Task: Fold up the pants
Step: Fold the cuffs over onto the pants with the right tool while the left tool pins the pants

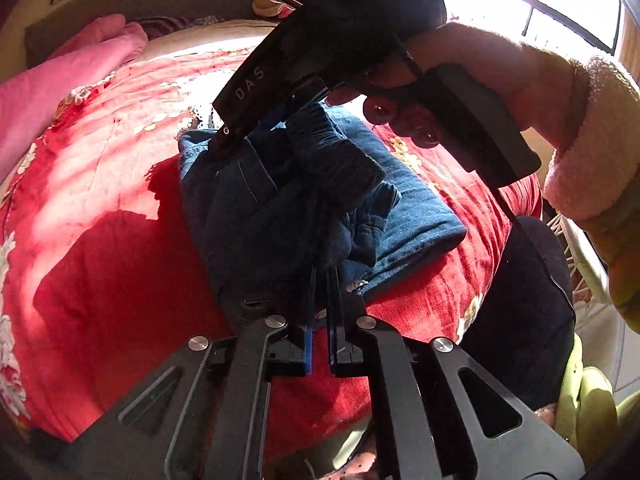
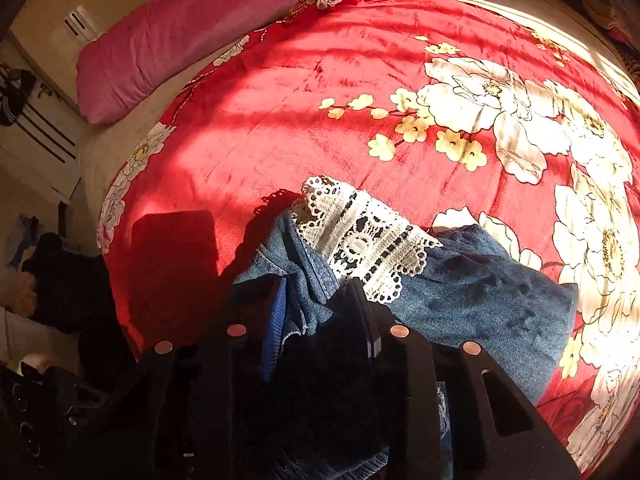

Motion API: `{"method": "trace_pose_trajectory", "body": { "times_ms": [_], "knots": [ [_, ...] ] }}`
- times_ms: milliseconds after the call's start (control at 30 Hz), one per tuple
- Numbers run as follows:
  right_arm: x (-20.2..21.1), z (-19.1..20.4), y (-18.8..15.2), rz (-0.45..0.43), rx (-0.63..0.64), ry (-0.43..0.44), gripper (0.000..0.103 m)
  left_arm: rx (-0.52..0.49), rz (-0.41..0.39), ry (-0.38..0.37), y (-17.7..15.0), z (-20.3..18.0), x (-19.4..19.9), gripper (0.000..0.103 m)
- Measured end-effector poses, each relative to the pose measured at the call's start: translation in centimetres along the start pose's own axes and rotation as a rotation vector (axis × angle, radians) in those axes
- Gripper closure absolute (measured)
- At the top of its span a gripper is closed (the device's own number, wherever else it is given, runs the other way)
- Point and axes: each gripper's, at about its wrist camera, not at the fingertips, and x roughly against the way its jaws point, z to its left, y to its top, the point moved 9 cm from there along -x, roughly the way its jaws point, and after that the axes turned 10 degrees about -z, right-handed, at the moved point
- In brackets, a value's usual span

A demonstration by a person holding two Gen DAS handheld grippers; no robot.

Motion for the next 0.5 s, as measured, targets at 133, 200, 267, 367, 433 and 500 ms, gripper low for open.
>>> {"method": "trace_pose_trajectory", "body": {
  "times_ms": [133,200,267,367,433,500],
  "knots": [
    [-0.9,-0.4,-0.1,-0.010,0.009,-0.037,0.076,0.017,0.006,0.001,0.0,-0.1,-0.1,0.103],
    [-1.1,-0.4,0.1,-0.019,0.018,-0.055,0.076,0.024,0.008,0.002,0.0,-0.1,-0.1,0.103],
    [-1.2,-0.5,0.3,-0.031,0.015,-0.072,0.076,0.030,0.008,0.002,0.0,0.0,0.0,0.103],
    [-1.4,-0.6,0.6,-0.037,0.015,-0.090,0.077,0.038,0.010,0.003,0.0,0.0,-0.1,0.103],
    [-1.3,-0.6,0.7,-0.042,0.018,-0.101,0.077,0.050,0.012,0.002,-0.1,0.1,-0.2,0.103],
    [-1.2,-0.6,0.7,-0.049,0.018,-0.104,0.077,0.056,0.016,0.002,-0.1,0.2,-0.2,0.103]
  ]
}}
